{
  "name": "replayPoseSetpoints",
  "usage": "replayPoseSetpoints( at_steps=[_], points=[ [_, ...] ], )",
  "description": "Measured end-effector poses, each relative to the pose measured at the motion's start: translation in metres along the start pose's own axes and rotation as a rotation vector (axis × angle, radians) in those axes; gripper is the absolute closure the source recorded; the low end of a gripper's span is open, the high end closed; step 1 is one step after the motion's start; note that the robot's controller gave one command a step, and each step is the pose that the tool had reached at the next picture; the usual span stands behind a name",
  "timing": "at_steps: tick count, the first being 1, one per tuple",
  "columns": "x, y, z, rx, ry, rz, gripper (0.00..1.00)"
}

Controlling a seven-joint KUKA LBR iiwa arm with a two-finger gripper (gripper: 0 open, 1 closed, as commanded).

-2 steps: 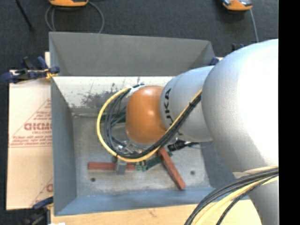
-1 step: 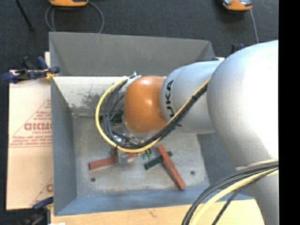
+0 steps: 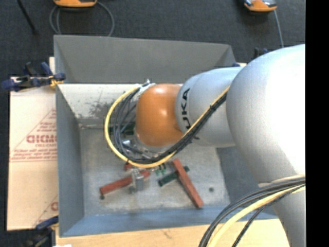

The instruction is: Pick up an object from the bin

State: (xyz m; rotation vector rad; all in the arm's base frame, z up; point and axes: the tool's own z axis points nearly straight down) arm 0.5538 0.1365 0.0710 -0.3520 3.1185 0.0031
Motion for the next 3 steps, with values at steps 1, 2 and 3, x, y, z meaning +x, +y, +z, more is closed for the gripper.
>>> replayPoseSetpoints(
  at_steps=[1, 2, 3],
  points=[
    [0.009, -0.032, -0.091, 0.004, -0.007, -0.073, 0.00],
    [-0.045, -0.063, 0.001, 0.002, -0.009, -0.219, 0.00],
    [-0.043, -0.062, 0.000, 0.000, -0.003, -0.215, 1.00]
  ],
)
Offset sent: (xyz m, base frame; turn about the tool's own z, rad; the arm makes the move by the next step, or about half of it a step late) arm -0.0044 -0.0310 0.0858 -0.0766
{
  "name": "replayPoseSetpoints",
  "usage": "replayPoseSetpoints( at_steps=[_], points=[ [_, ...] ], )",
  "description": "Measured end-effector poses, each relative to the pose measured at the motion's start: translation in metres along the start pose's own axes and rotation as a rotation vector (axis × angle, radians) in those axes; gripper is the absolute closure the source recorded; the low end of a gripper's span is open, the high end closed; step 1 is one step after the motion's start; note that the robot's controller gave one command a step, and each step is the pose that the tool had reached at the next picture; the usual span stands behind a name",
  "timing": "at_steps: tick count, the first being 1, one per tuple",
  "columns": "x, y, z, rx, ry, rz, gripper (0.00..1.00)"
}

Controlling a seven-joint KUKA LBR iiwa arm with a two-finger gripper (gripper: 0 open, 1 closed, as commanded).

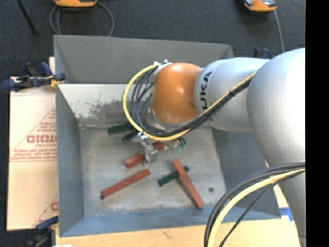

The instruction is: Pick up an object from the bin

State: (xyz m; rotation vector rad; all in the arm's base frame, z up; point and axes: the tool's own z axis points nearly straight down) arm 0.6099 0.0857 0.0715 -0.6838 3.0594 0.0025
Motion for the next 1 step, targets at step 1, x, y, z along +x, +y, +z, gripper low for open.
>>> replayPoseSetpoints(
  at_steps=[1],
  points=[
    [0.0086, 0.0040, -0.1449, 0.005, -0.005, -0.022, 1.00]
  ],
)
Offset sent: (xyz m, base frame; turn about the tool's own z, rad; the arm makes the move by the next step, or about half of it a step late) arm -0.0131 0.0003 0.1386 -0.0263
